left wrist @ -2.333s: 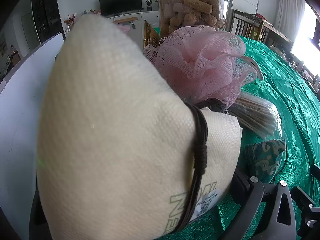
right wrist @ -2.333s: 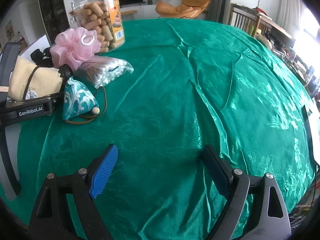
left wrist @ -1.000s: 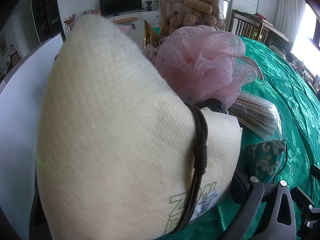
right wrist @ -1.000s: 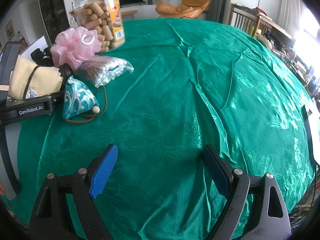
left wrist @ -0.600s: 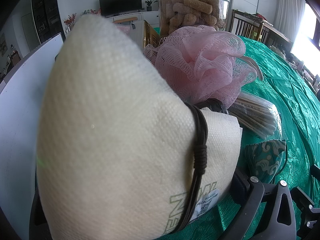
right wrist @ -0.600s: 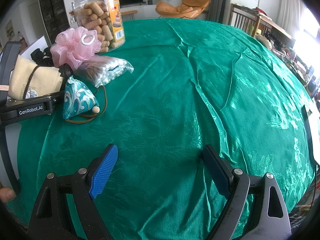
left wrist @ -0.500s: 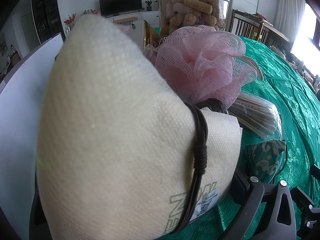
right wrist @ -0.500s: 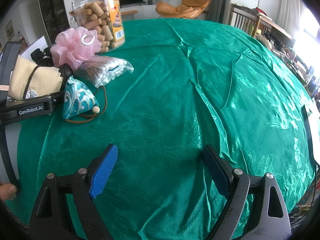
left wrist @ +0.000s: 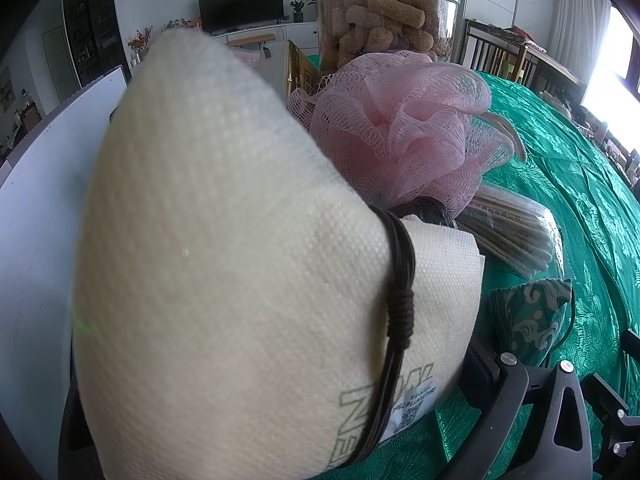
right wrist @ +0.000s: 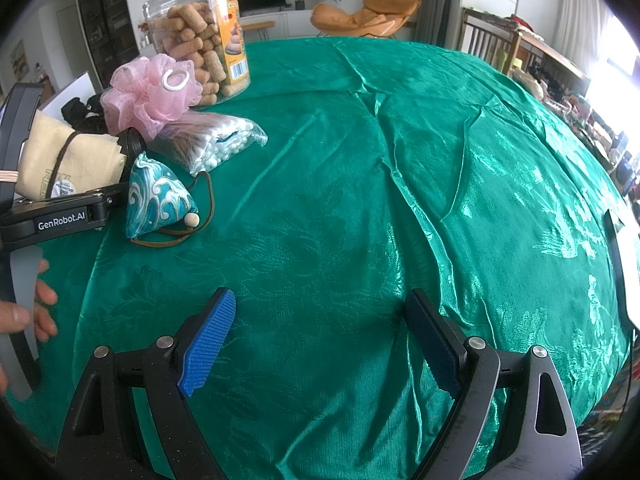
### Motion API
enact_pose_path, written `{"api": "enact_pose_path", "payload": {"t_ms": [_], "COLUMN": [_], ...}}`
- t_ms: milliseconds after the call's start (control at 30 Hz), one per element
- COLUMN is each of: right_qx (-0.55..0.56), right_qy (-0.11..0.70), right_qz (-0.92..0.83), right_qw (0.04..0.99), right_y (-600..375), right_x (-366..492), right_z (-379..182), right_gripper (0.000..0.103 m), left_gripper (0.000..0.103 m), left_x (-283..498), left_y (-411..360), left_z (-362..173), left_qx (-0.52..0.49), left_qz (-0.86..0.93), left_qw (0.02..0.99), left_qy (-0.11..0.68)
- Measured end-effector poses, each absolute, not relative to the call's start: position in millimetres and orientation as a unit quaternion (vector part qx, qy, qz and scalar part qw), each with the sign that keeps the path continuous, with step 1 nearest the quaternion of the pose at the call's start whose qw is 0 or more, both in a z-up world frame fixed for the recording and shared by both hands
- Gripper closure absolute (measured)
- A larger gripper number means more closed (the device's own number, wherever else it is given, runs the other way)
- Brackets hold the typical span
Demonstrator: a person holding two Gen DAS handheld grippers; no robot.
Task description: Organize soft objects
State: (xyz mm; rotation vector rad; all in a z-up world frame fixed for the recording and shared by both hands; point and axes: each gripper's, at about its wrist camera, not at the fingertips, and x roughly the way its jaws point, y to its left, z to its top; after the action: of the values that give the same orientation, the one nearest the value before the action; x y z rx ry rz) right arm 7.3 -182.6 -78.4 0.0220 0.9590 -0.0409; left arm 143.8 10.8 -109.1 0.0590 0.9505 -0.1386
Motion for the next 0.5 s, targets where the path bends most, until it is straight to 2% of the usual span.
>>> {"api": "enact_pose_path", "payload": {"t_ms": [500], "right_qx": [0.011], "right_qy": [0.461], "right_qz": [-0.02], "right_qw": [0.887], "right_y": [-183], "right_x": [7], "right_z": [-79], "right_gripper": [0.014], "left_gripper": [0.0], "left_x": [86], "left_y": [27], "left_z": [-106], "left_qx": [0.049], "left_qz": [-0.105], "left_qw": [0.872], "left_qy": [0.475]}}
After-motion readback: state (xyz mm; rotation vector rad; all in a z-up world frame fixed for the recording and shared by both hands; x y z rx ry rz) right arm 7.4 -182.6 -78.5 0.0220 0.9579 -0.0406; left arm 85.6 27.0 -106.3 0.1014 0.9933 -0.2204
